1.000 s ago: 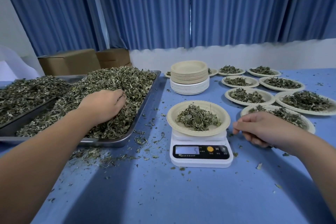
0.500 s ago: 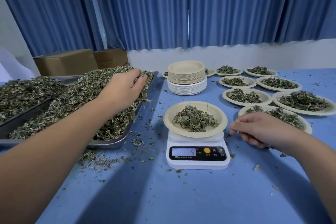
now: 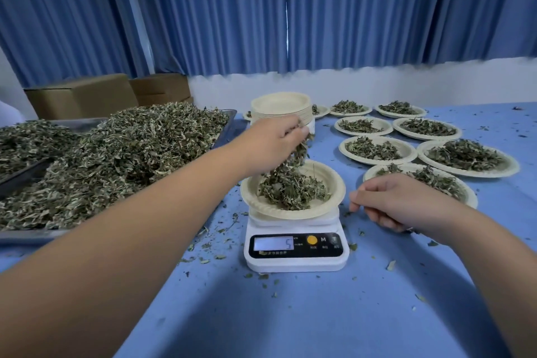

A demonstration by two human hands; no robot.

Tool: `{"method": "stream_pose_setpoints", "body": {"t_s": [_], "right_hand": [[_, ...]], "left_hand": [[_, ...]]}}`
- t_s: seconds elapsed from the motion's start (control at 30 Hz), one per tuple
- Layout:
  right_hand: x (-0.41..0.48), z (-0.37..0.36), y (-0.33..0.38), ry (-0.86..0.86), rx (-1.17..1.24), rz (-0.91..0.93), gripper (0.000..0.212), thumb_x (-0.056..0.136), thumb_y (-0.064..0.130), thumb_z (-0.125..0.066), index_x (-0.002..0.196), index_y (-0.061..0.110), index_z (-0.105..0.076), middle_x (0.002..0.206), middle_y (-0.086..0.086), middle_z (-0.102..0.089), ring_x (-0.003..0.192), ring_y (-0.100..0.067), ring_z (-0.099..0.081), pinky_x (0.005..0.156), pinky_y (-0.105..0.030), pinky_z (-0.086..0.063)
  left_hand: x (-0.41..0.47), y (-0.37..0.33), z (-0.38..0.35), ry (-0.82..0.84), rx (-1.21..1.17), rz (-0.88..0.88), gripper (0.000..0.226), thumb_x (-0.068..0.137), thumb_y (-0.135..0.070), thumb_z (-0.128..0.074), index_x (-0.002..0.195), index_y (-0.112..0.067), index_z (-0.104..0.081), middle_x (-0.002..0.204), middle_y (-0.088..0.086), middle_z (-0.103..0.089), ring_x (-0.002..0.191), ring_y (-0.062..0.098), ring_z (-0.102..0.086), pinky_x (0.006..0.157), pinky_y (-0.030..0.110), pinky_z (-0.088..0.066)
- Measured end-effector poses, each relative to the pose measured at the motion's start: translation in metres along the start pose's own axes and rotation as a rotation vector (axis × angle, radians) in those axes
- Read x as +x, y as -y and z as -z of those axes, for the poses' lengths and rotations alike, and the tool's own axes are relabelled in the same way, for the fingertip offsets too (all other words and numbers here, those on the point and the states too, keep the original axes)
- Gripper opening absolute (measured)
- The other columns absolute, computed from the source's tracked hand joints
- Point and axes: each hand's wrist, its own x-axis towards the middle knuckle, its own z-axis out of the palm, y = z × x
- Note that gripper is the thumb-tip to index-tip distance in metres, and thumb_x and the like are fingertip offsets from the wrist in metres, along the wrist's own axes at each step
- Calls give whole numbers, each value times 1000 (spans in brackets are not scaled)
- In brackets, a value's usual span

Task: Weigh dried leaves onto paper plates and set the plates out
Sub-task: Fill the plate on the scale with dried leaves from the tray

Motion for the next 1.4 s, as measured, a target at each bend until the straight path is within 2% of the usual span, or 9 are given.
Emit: {"method": "stream_pose_setpoints", "body": {"t_s": [0.17,0.33,0.43,0.53,0.67,0.8,1.1,1.33,1.4], "right_hand": [[1,0,1,-3,-6,-5,27,93,26,-60,81,4,-69,50,0,-48,37,-12,-34,37,-16,-26],[0,0,0,4,-11,-3,28,93,28,-60,82,3,-69,50,-1,-48,38,-13,-34,37,-20,-27],[-1,0,1,4,-20,-3,28,93,28,-60,83,4,-69,50,0,-48,39,-13,-35,38,-21,-28],[-1,0,1,0,-26,-7,28,93,28,-60,83,4,-70,51,0,-49,40,-14,-36,38,-22,-29],[-1,0,1,1,-27,-5,28,94,28,-60,83,3,-70,51,0,-49,40,-13,-36,39,-20,-29],[-1,0,1,-2,-47,-5,27,93,28,-60,82,5,-69,49,1,-49,38,-12,-37,37,-18,-28],[-1,0,1,-2,-50,-3,28,93,29,-61,82,5,-69,50,1,-50,38,-11,-37,37,-18,-29],[-2,-1,2,-4,-44,-3,28,93,29,-61,81,5,-69,51,0,-50,38,-12,-36,36,-20,-29],[-2,0,2,-6,-49,-4,27,93,29,-61,81,6,-70,51,0,-50,38,-13,-36,36,-20,-29]], "left_hand": [[1,5,-14,136,28,77,28,96,-54,-45,102,-36,-65,98,-13,-65,94,7,-56,75,18,-41],[-1,9,-13,154,-59,109,55,93,-64,-37,111,-22,-66,115,0,-66,110,16,-56,87,22,-40],[-4,8,-11,151,-115,129,53,93,-65,-36,115,-27,-67,124,-7,-62,117,12,-53,91,27,-37],[-6,8,-8,126,-102,116,49,95,-63,-36,116,-31,-66,119,-13,-61,112,6,-51,87,23,-34],[-8,10,-7,93,-103,90,53,97,-57,-38,112,-15,-67,100,-7,-58,95,10,-51,74,11,-32],[-10,8,-5,70,-104,98,41,96,-56,-42,114,-30,-69,109,-11,-67,101,6,-56,75,5,-33],[-10,6,-6,-83,-272,115,14,95,-29,-58,100,-30,-70,89,-3,-71,78,9,-62,76,27,-48],[-24,16,16,-387,-467,172,13,91,-17,-65,99,-26,-68,93,10,-69,77,13,-59,79,31,-52],[-32,27,24,-464,-433,212,12,91,-17,-64,98,-25,-68,86,7,-66,72,13,-56,71,28,-49]]}}
